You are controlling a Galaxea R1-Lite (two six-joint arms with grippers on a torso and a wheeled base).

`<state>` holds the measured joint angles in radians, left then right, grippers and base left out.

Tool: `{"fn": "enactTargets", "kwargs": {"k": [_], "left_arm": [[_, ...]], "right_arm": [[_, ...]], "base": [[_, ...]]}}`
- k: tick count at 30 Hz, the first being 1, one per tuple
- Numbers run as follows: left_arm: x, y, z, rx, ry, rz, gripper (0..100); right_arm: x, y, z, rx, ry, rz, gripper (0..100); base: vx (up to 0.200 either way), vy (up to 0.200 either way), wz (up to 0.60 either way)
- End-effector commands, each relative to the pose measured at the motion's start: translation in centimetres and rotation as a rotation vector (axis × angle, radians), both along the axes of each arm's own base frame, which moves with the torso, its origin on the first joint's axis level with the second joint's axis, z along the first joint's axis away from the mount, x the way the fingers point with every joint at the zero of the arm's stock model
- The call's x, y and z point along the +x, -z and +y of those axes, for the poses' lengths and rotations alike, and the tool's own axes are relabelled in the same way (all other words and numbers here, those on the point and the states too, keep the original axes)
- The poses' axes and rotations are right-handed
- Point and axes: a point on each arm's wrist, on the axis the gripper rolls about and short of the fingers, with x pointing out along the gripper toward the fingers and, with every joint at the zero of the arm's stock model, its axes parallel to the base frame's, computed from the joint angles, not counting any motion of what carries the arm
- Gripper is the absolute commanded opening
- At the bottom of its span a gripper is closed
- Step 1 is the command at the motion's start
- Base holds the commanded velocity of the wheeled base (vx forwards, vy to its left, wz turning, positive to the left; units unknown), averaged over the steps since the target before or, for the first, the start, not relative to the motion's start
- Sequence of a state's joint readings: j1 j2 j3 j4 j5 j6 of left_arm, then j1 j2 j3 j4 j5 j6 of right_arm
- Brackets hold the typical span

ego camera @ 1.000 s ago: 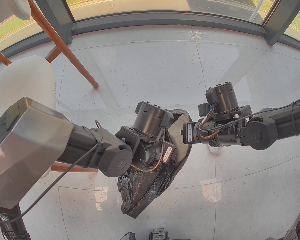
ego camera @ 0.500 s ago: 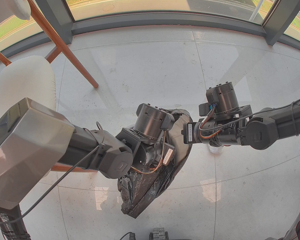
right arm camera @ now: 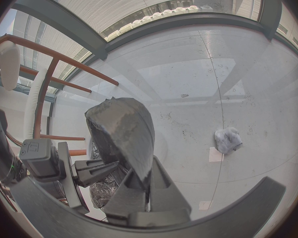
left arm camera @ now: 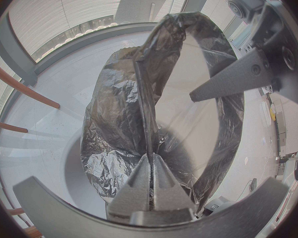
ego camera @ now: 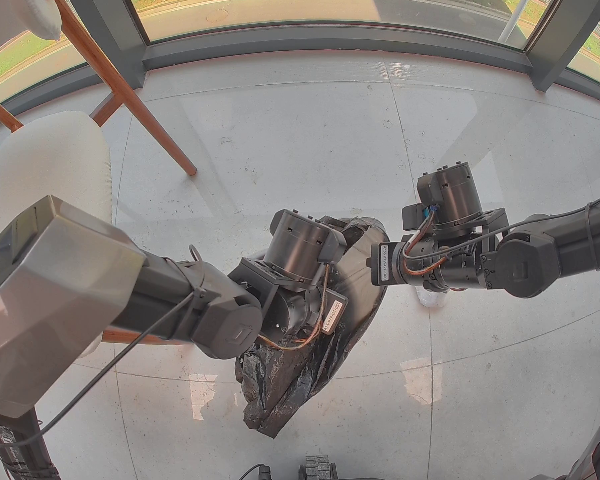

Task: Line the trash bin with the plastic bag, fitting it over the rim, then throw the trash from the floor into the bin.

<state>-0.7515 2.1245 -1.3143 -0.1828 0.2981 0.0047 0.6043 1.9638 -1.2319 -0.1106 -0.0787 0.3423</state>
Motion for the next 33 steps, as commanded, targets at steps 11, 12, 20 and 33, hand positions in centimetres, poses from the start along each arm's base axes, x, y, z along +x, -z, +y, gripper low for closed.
{"fn": "enactTargets", "kwargs": {"k": [11,12,20,33], "left_arm": [[2.2,-6.2,5.0,-0.136,-0.035,-0.064,0],[2.5,-6.4,5.2,-0.141,-0.039,-0.066,0],[4.0,-9.2,6.7,-0.165,-0.070,-0.073,0],[3.9,-10.1,7.3,-0.185,-0.101,0.013,0]], "right_arm": [[-2.1,0.9,-0.8,-0.028,-0.103,0.007,0],[-1.9,0.8,-0.7,-0.024,-0.110,-0.014,0],[0.7,1.2,0.4,0.042,-0.144,-0.124,0],[1.8,1.8,-1.3,0.053,-0.100,-0.089,100]], "base": [[0.000,0.000,0.00],[0.000,0.000,0.00],[0.000,0.000,0.00],[0.000,0.000,0.00]]}}
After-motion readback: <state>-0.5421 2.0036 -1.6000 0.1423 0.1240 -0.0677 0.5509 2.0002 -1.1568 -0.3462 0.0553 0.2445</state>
